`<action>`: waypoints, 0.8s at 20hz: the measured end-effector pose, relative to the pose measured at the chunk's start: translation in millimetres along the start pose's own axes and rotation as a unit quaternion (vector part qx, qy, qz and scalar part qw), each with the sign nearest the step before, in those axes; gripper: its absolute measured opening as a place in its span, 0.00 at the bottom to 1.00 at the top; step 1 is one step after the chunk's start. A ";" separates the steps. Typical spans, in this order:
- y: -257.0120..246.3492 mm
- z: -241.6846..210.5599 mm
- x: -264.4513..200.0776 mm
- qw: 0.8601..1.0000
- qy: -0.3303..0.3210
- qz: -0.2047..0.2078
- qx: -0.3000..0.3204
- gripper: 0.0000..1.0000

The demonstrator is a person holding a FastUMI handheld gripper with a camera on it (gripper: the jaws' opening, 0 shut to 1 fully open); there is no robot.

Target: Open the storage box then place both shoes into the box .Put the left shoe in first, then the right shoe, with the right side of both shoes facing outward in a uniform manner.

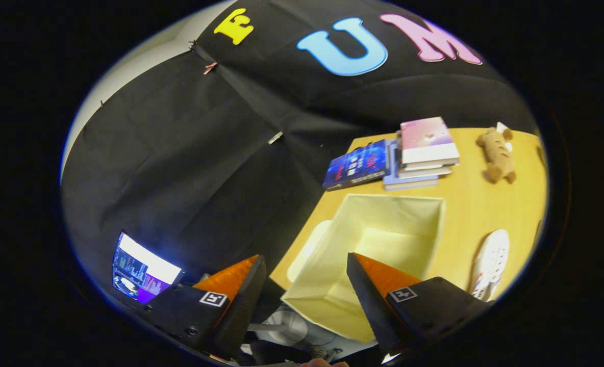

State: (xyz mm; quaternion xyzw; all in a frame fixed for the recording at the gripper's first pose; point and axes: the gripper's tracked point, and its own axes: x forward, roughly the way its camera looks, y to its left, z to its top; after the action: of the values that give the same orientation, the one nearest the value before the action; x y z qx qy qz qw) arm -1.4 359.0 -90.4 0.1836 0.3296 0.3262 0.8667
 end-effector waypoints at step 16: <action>-319.0 -108.4 -116.6 0.941 0.075 -0.325 -0.066 0.99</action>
State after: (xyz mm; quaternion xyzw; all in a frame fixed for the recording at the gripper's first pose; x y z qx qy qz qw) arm -1.0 60.4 -285.4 -0.0162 0.4135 0.0611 0.9083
